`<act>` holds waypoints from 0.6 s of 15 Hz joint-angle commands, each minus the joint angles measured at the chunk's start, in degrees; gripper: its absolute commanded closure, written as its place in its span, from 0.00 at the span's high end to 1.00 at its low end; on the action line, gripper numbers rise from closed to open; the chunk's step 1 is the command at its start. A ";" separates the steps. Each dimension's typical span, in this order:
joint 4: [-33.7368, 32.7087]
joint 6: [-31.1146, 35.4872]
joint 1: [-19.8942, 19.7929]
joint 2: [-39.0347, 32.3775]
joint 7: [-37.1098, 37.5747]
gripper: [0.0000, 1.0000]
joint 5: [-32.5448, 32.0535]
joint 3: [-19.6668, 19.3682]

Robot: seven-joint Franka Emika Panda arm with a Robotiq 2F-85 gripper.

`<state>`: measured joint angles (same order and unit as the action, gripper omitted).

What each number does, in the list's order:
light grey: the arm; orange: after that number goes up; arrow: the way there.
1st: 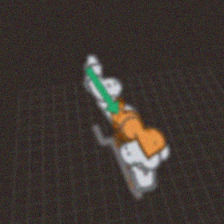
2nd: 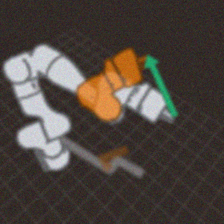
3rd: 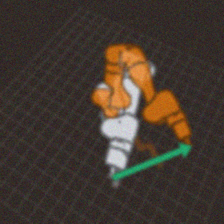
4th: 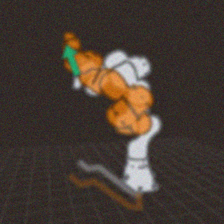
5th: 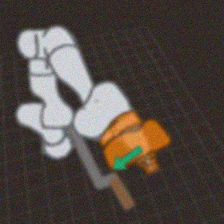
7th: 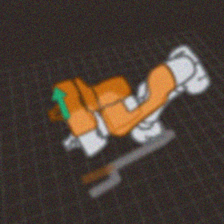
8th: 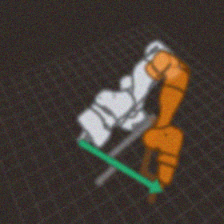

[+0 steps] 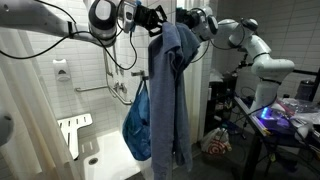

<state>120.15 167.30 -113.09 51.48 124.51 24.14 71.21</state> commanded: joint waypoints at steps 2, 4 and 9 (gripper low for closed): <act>-4.68 -7.43 -3.22 -1.54 6.78 0.01 -4.04 -0.39; -6.13 -10.35 -4.03 -2.37 9.25 0.01 -5.10 -0.13; -7.57 -10.76 -3.17 -9.24 10.12 0.01 -6.12 0.80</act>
<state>113.99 155.37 -115.39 49.30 134.58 20.29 71.14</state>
